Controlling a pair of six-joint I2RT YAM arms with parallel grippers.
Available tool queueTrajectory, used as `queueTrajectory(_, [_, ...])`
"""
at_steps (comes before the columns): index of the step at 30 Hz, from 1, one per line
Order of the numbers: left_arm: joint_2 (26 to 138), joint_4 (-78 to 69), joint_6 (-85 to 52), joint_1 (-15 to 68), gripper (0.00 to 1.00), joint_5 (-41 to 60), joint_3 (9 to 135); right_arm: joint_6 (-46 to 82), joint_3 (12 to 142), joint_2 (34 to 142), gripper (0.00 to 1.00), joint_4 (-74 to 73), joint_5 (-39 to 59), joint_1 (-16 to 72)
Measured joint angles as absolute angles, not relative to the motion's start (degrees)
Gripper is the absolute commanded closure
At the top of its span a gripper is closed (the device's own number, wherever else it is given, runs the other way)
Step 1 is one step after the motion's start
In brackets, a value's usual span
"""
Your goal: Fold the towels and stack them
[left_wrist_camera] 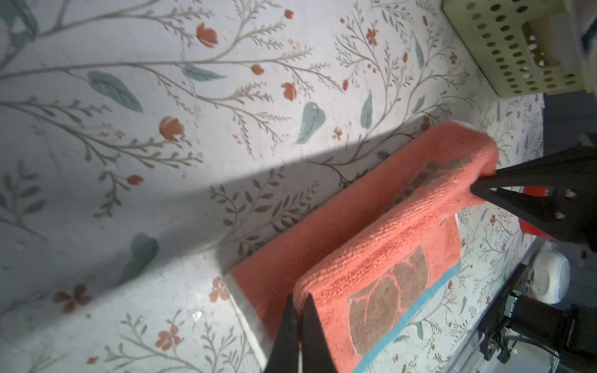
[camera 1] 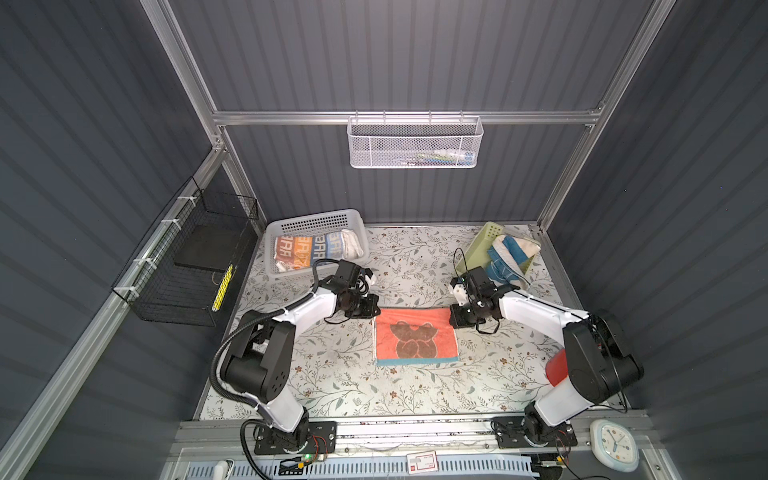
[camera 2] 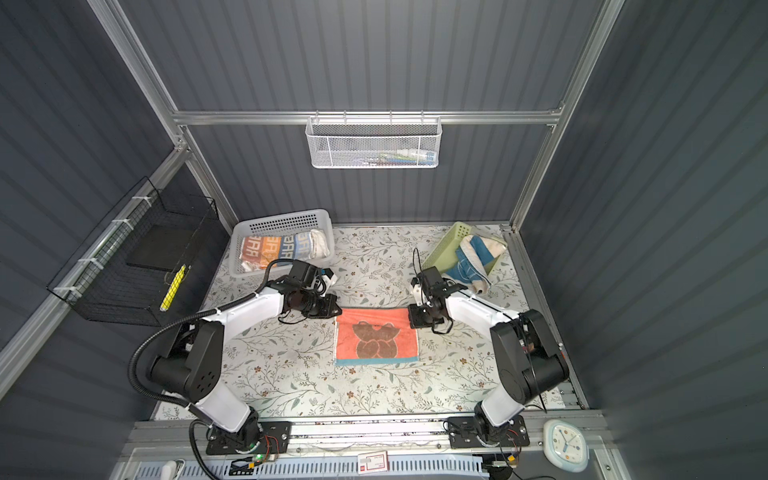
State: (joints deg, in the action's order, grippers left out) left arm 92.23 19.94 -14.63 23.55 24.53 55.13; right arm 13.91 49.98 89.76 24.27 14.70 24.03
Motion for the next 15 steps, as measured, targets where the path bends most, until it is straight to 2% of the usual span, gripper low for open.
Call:
queueTrajectory(1, [90.41,19.25,-14.74,23.62,0.94,24.93,53.06,14.55,48.05,88.40,0.80,23.81,15.14,24.12])
queueTrajectory(4, [84.84,18.04,-15.77,23.53,0.70,24.99,47.05,16.95,42.35,83.22,0.58,23.97,15.46,24.43])
queueTrajectory(5, [82.83,17.91,-16.40,23.53,0.64,25.04,45.08,17.69,40.62,80.86,0.55,24.49,15.46,24.49])
queueTrajectory(11, [71.29,18.57,-20.36,23.53,0.56,24.25,37.76,22.92,37.95,67.99,0.46,28.53,14.92,24.64])
queueTrajectory(15, [69.34,19.31,-24.69,23.53,0.55,23.22,37.52,25.30,39.51,69.60,0.43,29.15,15.14,24.62])
